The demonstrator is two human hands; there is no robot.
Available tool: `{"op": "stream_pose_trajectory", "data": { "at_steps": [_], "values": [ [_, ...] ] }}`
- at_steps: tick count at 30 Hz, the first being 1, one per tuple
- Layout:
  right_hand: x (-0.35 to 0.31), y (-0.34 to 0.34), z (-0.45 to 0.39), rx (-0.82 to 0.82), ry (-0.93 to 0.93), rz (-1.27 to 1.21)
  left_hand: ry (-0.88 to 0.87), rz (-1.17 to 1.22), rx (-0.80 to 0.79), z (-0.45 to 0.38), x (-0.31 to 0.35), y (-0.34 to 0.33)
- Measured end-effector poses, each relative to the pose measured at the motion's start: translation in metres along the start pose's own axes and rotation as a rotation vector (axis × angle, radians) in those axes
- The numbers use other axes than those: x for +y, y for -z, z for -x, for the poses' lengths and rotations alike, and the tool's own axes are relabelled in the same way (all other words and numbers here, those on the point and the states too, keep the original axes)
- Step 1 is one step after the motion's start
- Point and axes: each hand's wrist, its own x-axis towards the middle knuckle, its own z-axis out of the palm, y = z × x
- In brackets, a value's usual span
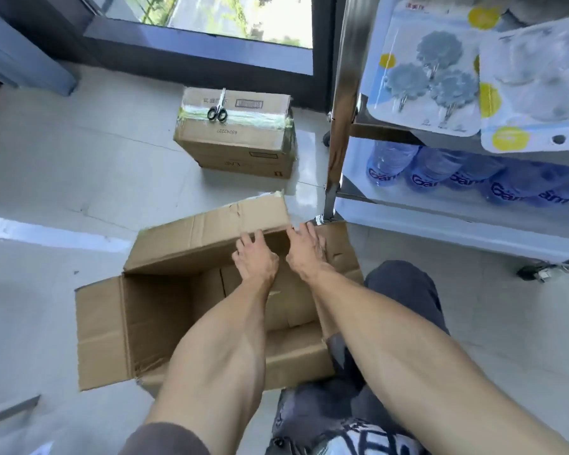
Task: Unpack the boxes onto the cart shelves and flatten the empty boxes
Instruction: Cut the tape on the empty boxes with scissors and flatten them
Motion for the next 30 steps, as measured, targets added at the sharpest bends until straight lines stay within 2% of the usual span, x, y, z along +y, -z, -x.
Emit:
{"op": "stream_pose_trajectory", "data": {
  "at_steps": [2,5,9,12,15,18,21,23,27,28,30],
  "values": [
    [0.007,0.012,0.011,-0.077,0.039,0.020,0.055,-0.060,-0.054,0.018,-0.020,0.000],
    [0.011,0.024,0.024,-0.146,-0.029,0.028,0.143,-0.090,-0.166,0.046,-0.044,0.003],
    [-0.011,0.030,0.061,-0.167,-0.007,-0.016,0.236,-0.086,-0.350,0.086,-0.063,0.008],
    [-0.026,0.039,0.083,-0.271,0.017,0.064,0.295,-0.094,-0.404,0.109,-0.077,0.020],
    [-0.040,0.038,0.083,-0.327,0.025,0.170,0.264,-0.045,-0.423,0.097,-0.086,0.026],
    [-0.066,0.012,0.064,-0.352,0.076,0.259,0.160,0.014,-0.380,0.059,-0.103,0.021],
    [-0.090,-0.028,0.059,-0.483,0.070,0.262,0.049,-0.015,-0.371,0.033,-0.133,0.011],
    [-0.103,-0.065,0.065,-0.613,0.042,0.244,0.053,-0.014,-0.364,0.018,-0.163,-0.001],
    [-0.116,-0.129,0.103,-1.008,0.043,0.135,0.102,-0.025,-0.419,0.010,-0.225,-0.024],
    [-0.117,-0.138,0.116,-1.043,0.079,0.156,0.126,-0.017,-0.439,0.014,-0.242,-0.029],
    [-0.114,-0.151,0.135,-0.962,0.133,0.275,0.166,0.008,-0.464,0.024,-0.267,-0.036]
  ]
}}
